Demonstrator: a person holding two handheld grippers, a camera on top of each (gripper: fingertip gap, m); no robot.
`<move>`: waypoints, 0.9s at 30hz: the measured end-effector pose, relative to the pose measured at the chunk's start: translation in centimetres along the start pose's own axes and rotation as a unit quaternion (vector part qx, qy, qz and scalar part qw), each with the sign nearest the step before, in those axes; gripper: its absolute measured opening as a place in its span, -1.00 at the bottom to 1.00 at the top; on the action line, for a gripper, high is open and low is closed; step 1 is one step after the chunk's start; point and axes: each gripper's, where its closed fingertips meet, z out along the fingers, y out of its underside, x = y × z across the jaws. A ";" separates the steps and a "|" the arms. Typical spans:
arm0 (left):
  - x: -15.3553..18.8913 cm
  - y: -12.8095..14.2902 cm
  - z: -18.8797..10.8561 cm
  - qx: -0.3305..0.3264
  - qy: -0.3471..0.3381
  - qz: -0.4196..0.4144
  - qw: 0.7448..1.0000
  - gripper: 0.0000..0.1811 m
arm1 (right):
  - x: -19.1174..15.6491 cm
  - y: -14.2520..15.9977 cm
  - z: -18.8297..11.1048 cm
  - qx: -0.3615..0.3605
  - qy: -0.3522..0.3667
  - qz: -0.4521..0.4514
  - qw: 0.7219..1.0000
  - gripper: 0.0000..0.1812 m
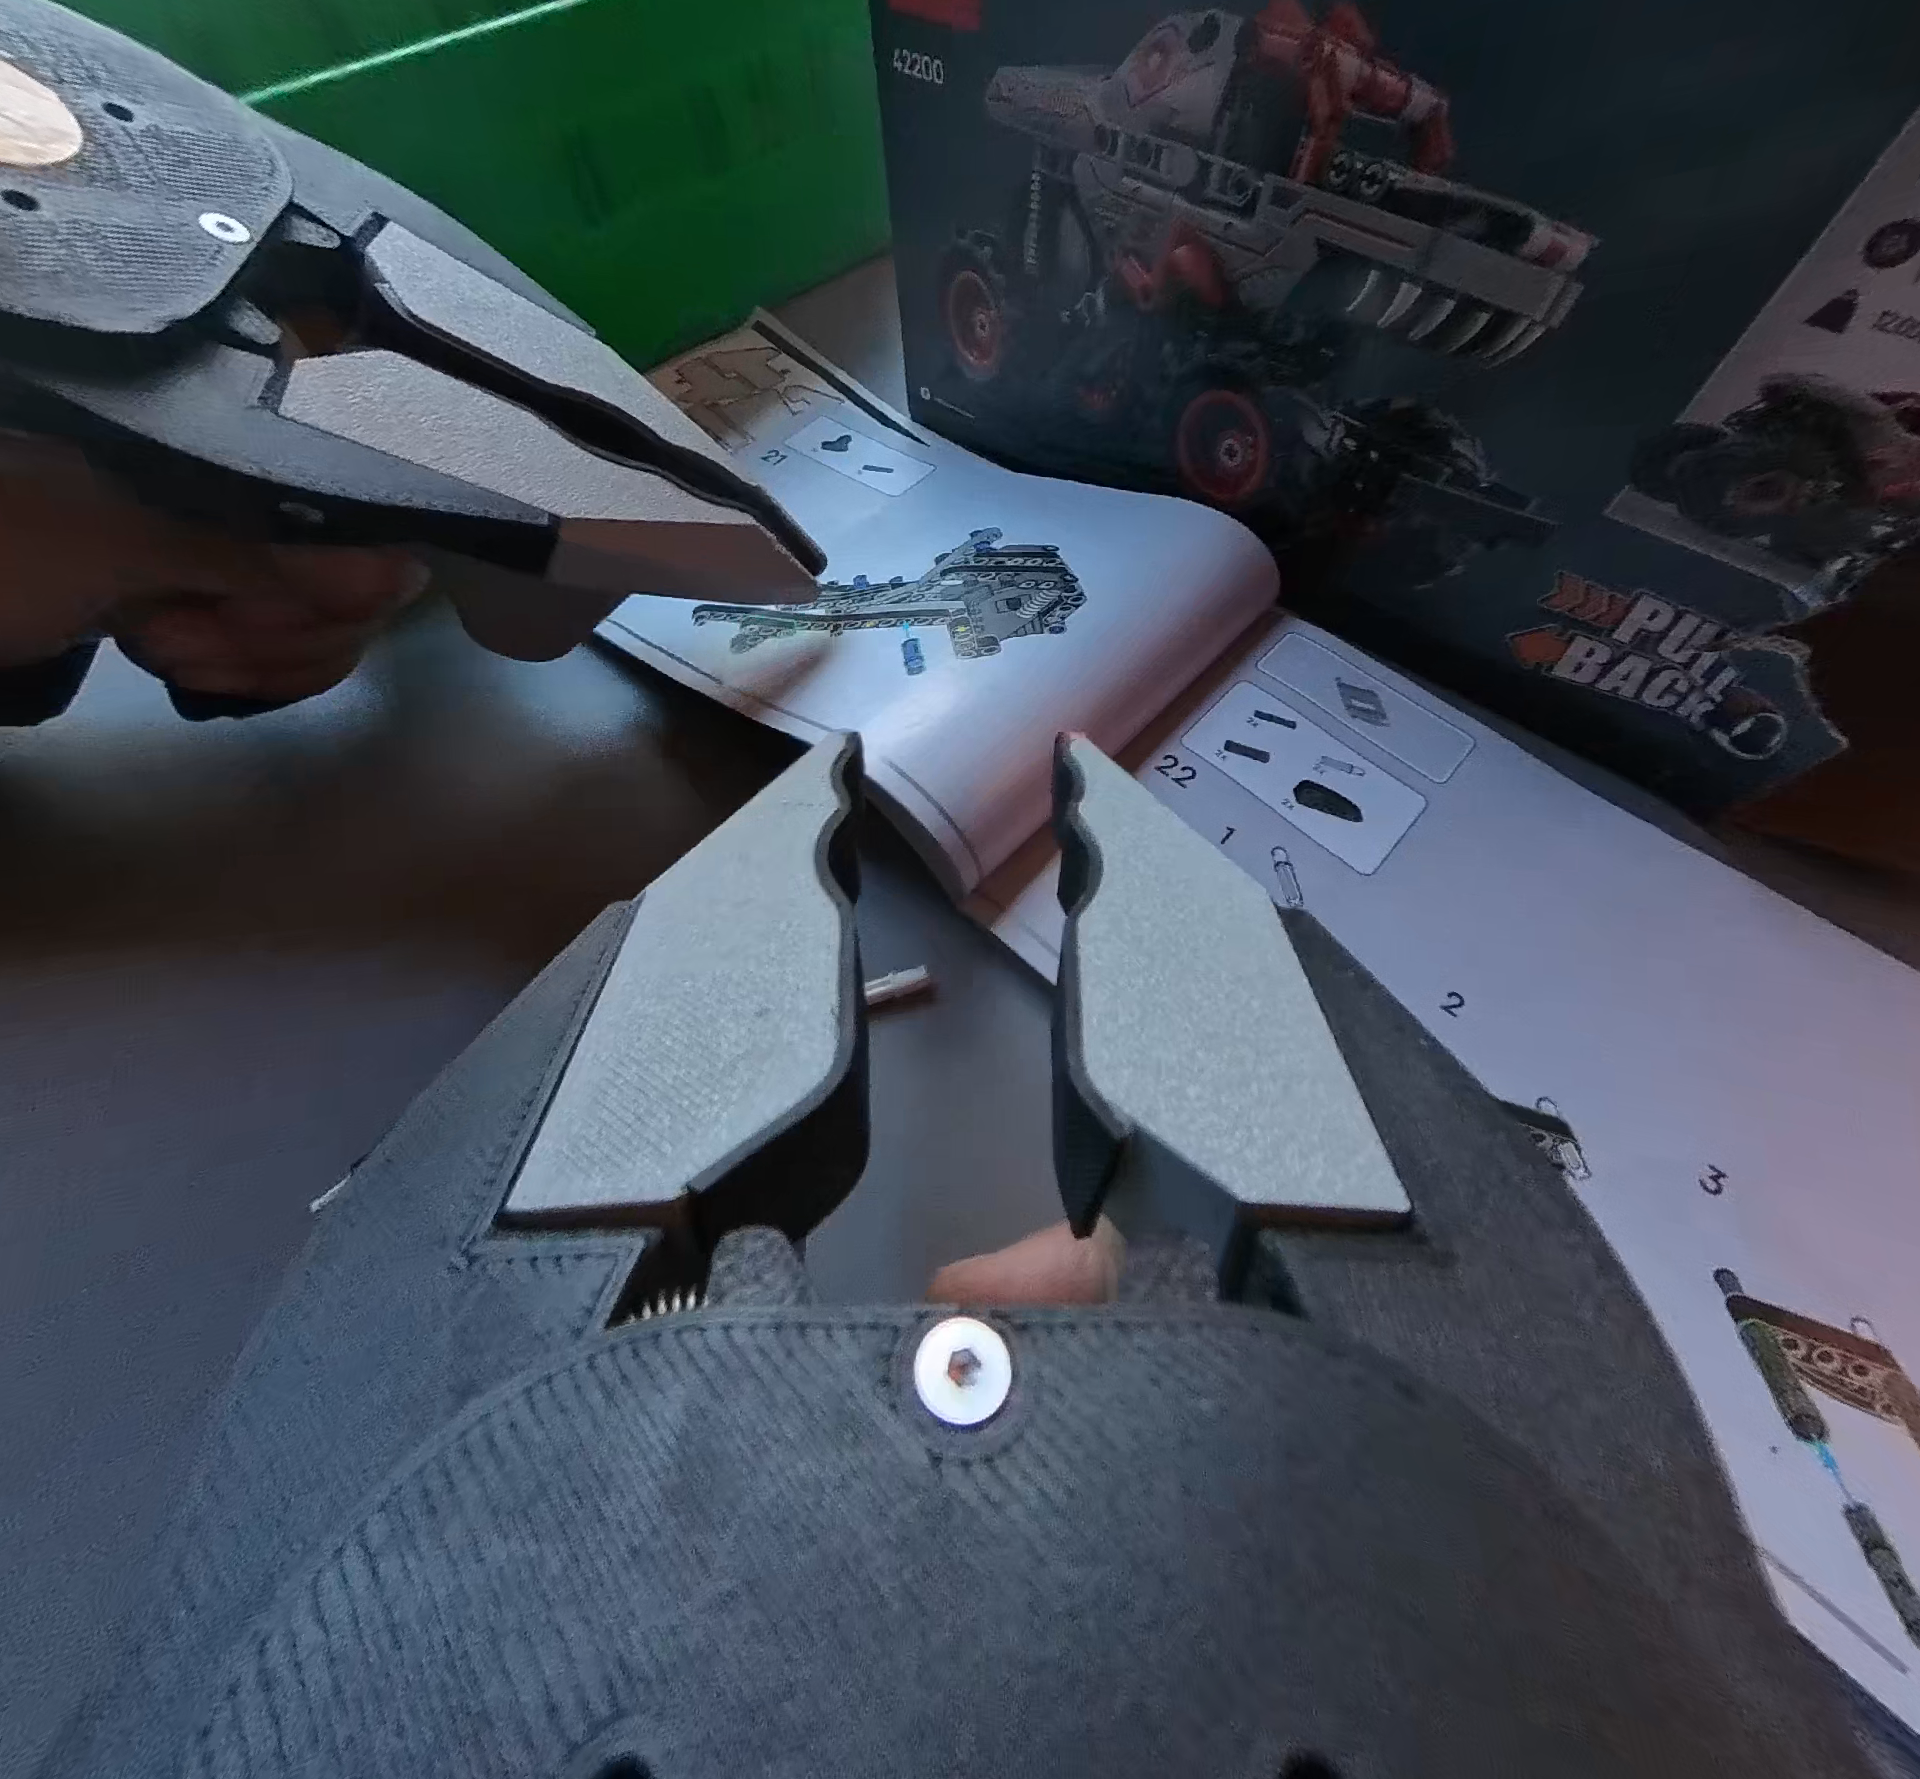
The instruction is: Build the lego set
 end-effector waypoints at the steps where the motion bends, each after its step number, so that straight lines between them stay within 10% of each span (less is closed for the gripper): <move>1: 0.0 -0.1 -0.1 0.004 -0.002 0.003 1.000 -0.99 | 0.1 -0.1 0.0 0.004 0.002 0.000 1.000 -0.66; 17: -0.3 -1.0 -1.0 0.024 0.002 -0.012 1.000 -0.95 | -2.5 -2.7 -1.3 0.057 -0.060 -0.012 0.996 -0.50; 23: 0.0 -0.5 -0.5 0.015 -0.009 0.010 1.000 -0.95 | -4.4 -6.6 -13.3 0.142 -0.097 -0.059 0.983 -0.43; 27: 0.5 -0.3 -0.3 0.010 -0.007 0.019 1.000 -0.94 | 2.6 -2.6 -19.7 0.064 0.013 -0.113 0.991 -0.39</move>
